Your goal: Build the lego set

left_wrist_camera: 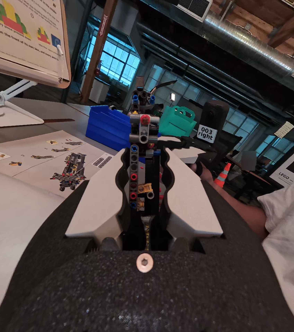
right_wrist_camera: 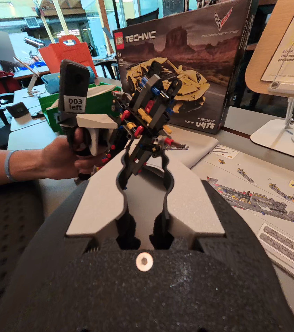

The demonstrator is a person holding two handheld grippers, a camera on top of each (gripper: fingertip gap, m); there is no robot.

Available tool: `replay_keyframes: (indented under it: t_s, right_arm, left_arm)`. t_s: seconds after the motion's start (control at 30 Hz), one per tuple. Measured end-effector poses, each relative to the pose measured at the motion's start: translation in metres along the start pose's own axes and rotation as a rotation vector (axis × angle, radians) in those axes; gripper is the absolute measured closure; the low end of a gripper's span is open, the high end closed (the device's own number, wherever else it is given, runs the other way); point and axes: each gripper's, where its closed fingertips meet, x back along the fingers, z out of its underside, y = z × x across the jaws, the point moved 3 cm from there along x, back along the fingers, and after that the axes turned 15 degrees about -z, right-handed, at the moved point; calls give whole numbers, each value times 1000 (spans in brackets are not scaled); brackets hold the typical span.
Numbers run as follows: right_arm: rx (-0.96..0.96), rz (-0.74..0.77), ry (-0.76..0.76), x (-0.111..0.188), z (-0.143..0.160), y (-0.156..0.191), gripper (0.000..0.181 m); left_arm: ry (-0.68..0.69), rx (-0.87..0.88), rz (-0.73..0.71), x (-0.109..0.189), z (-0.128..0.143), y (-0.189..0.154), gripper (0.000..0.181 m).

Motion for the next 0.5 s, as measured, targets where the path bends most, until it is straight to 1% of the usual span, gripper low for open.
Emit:
replay_keyframes:
  t_s: [0.07,0.1,0.2,0.27,0.37,0.4,0.47,0.5]
  right_arm:
    - [6,30,-12,-1,-1,0,154]
    - [10,58,0,-1,0,-2,154]
    - [-9,74,-38,-1,-3,0,153]
    - [-2,116,-39,1,-5,0,147]
    - [175,268,44,8,-6,4,145]
    - [242,314,79,9,-7,8,147]
    - [419,392,161,13,-12,19,162]
    - [543,439,207,14,-16,23,165]
  left_arm:
    - [-19,-24,3,1,0,-2,150]
    - [-23,-36,10,1,0,-3,150]
    - [-34,-72,13,3,0,-7,150]
    - [-48,-88,2,4,0,-7,150]
    - [-47,-73,-6,5,-1,-5,150]
    - [-43,-72,-6,5,-1,-4,150]
    - [-40,-73,-17,5,-1,-3,149]
    - [-36,-72,-14,5,-2,-3,149]
